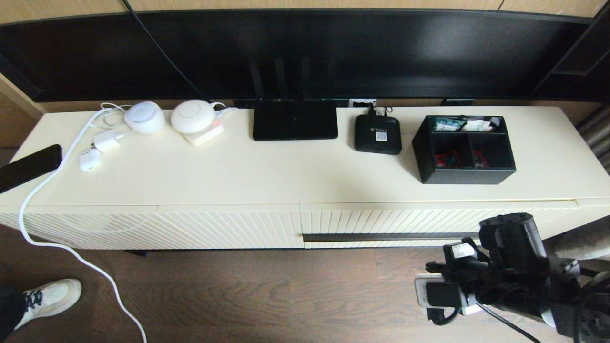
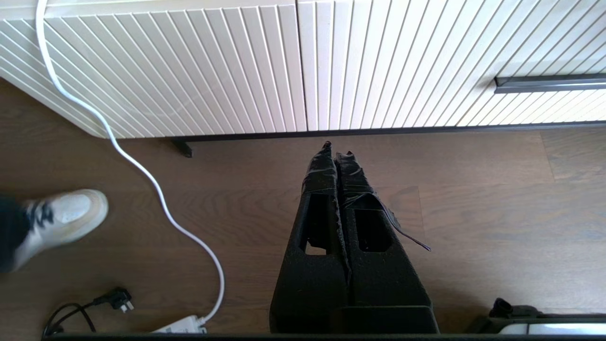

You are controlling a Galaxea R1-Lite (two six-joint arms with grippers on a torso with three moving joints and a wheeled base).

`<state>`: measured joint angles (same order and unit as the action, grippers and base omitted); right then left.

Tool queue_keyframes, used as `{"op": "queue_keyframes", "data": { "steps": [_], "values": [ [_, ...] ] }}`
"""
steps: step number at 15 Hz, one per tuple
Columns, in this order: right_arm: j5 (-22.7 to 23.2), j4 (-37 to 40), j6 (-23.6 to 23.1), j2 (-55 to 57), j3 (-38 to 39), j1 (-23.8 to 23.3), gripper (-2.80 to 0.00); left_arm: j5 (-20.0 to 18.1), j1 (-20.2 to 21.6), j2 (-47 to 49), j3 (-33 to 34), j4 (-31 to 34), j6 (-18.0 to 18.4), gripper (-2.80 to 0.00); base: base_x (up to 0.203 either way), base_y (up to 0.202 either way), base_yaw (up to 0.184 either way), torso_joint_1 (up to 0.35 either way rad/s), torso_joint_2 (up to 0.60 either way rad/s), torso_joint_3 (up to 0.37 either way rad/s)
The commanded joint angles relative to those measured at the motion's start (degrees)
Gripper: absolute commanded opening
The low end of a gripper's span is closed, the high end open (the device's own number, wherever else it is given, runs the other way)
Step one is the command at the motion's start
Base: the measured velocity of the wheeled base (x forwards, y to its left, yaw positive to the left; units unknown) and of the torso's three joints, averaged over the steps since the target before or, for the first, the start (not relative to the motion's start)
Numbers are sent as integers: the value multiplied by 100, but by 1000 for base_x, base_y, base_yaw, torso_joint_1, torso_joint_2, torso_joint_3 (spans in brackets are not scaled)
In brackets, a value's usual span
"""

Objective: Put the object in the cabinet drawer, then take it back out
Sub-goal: Open the drawer

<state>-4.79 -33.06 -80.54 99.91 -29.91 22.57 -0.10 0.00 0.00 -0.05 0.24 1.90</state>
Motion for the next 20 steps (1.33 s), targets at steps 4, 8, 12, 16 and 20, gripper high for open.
{"op": "queue_keyframes", "data": {
  "steps": [4, 8, 12, 16, 20],
  "values": [
    [69, -954, -409, 929, 141, -112, -280, 1, 0, 9, -4, 0, 3, -280, 0, 0, 0, 0, 0, 0],
    [84, -1785, -485, 1449, 232, -189, 0, 1, 0, 9, 4, -7, 3, -280, 0, 0, 0, 0, 0, 0],
    [95, -2021, -495, 1716, 67, -249, 0, 1, 0, 9, 5, 2, 3, -280, 0, 0, 0, 0, 0, 0],
    [119, -2079, -410, 2062, -231, -436, 0, 1, 0, 9, 5, 2, 3, -280, 0, 0, 0, 0, 0, 0],
    [117, -2091, 247, 2357, -536, -577, 0, 1, 0, 9, 5, 2, 3, -280, 0, 0, 0, 0, 0, 0]
  ]
}}
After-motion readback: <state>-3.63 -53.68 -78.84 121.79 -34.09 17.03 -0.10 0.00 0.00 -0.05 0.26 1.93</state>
